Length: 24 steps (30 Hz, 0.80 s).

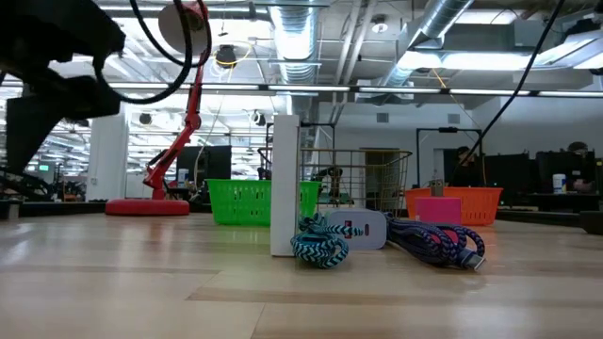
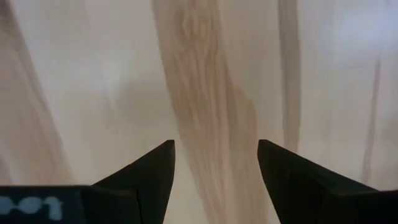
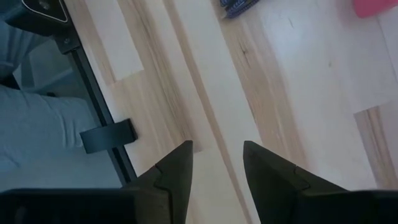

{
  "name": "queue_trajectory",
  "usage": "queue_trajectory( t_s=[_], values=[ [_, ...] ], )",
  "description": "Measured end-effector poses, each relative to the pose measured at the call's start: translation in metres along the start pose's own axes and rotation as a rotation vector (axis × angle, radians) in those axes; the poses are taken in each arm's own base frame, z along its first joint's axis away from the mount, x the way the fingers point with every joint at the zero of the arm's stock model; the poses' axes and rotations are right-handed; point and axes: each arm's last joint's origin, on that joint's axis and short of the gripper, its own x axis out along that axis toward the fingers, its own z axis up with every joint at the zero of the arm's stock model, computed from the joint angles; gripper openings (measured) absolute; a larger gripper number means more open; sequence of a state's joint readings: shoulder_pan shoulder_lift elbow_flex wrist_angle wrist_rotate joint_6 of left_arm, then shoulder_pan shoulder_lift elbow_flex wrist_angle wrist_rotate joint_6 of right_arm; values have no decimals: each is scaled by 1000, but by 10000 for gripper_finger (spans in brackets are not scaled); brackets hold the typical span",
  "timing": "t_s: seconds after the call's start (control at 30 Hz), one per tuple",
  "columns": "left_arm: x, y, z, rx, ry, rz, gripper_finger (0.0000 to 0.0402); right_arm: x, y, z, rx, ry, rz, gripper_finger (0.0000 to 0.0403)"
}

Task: Pick and place items into bin
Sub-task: Put the white card reader box into the gold wire basket

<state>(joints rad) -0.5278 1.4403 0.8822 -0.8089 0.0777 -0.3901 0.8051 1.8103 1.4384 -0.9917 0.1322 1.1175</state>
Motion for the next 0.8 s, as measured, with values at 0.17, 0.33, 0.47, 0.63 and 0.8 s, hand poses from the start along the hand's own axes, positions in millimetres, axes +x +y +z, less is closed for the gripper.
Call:
queue_trajectory(
  t_s=[0.17, 0.33, 0.47, 0.63, 0.8],
  values=[
    [0, 4, 1, 55, -46, 130, 217, 0, 1, 0, 1, -4, 10, 138],
    [-1, 5, 5, 65, -86, 165, 217, 0, 1, 0, 1, -4, 10, 135],
    [0, 3, 5, 228, -84, 168, 217, 0, 1, 0, 1, -4, 10, 135],
    [0, 1, 3, 492, -43, 148, 217, 0, 1, 0, 1, -4, 10, 134],
    [0, 1, 4, 507, -53, 139, 217, 0, 1, 0, 1, -3, 10, 137]
  ],
)
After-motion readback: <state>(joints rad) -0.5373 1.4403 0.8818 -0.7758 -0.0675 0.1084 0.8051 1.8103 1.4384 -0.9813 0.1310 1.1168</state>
